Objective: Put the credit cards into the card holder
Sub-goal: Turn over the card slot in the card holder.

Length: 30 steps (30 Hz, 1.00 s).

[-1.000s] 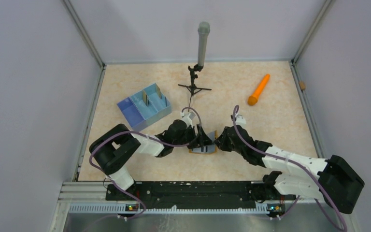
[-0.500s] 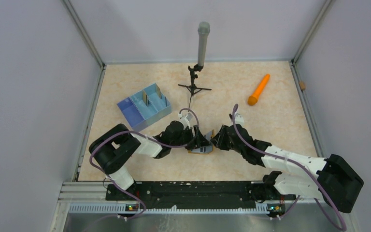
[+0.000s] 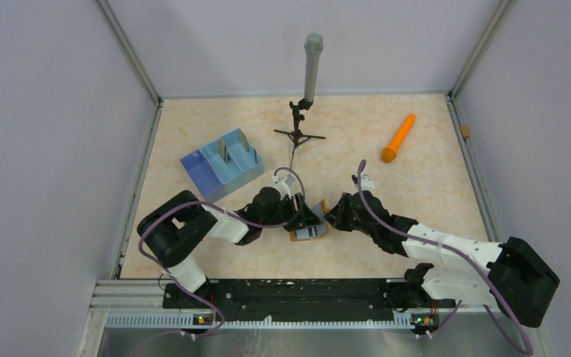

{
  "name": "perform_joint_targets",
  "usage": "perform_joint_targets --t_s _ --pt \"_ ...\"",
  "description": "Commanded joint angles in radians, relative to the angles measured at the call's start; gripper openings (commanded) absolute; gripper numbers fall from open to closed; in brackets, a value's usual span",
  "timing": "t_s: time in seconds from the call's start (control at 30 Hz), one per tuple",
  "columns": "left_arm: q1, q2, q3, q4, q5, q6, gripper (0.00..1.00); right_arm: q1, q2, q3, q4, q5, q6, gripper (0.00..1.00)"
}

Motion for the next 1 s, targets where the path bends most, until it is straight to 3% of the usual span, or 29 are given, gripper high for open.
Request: perform_joint_targets --t_s 0.0,0.33,0.53,0.83,0.97 --pt "0.007 0.011 -0.016 0.085 0.005 -0.002 0.53 0.005 0.015 0.026 0.084 -0.018 0.007 0.00" --pt "0.015 -0.067 -0.037 0.019 -0.023 0.024 0.69 0.006 0.016 0.075 0.031 -0.010 -0.029 0.00" --pt "0.016 -0.113 -0.048 -0.031 -0.061 0.043 0.73 0.007 0.021 0.120 -0.034 0.013 -0.043 0.00" --pt "0.034 -0.190 -0.075 -0.130 -0.122 0.062 0.75 0.052 0.126 0.223 -0.136 0.081 -0.081 0.00" --pt "0.054 -0.167 -0.096 -0.087 -0.096 0.054 0.72 0.077 0.171 0.253 -0.115 0.069 -0.091 0.00"
